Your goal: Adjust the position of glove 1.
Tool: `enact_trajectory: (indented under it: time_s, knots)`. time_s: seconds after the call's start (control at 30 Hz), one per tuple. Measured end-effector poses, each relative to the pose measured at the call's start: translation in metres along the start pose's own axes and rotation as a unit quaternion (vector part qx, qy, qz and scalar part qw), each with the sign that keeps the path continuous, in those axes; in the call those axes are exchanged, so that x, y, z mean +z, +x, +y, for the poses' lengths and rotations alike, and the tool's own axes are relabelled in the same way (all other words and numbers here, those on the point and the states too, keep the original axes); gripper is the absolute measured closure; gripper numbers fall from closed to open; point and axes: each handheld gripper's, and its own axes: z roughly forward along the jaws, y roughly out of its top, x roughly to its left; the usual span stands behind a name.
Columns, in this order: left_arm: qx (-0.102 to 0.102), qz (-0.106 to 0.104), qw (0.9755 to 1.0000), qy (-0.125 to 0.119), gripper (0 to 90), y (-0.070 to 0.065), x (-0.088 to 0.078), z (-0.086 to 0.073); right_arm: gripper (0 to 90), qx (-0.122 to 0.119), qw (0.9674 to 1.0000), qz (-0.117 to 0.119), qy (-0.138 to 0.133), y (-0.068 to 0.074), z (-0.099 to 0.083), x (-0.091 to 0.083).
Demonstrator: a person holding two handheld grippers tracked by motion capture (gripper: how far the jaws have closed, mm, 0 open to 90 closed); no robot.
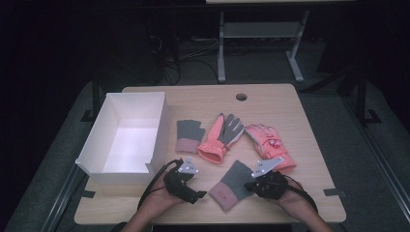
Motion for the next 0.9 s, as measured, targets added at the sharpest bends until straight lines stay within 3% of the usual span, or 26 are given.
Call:
enact_trajectory:
  time_s: [0.07,0.13,0.27,0.4,0.53,0.77,0.9]
  knots:
    - [-0.013,0.001,0.9999,-0.006,16.9,-0.001,0.002,0.001,78.2,0.008,0.9999,-0.007,-0.013,-0.005,-0.001,-0.005]
    - [-0.009,0.005,0.9999,-0.002,16.9,0.000,0.001,0.002,75.2,0.013,0.9997,-0.010,-0.020,-0.008,-0.001,-0.007]
    - [-0.009,0.016,0.9998,-0.001,16.9,0.001,-0.002,0.006,52.5,0.037,0.9980,-0.015,-0.048,-0.021,-0.003,-0.017]
    - [-0.021,0.026,0.9994,-0.004,16.8,0.002,-0.005,0.010,39.2,0.052,0.9967,-0.017,-0.061,-0.025,-0.006,-0.021]
    - [-0.038,0.036,0.9986,-0.005,16.8,0.004,-0.007,0.014,28.4,0.052,0.9951,-0.040,-0.074,-0.026,-0.011,-0.028]
    - [-0.064,0.051,0.9966,-0.008,16.7,0.009,-0.008,0.019,25.2,0.066,0.9929,-0.055,-0.082,-0.036,-0.025,-0.037]
    - [-0.082,0.064,0.9945,-0.016,16.7,0.016,-0.011,0.032,25.2,0.068,0.9922,-0.062,-0.084,-0.040,-0.026,-0.038]
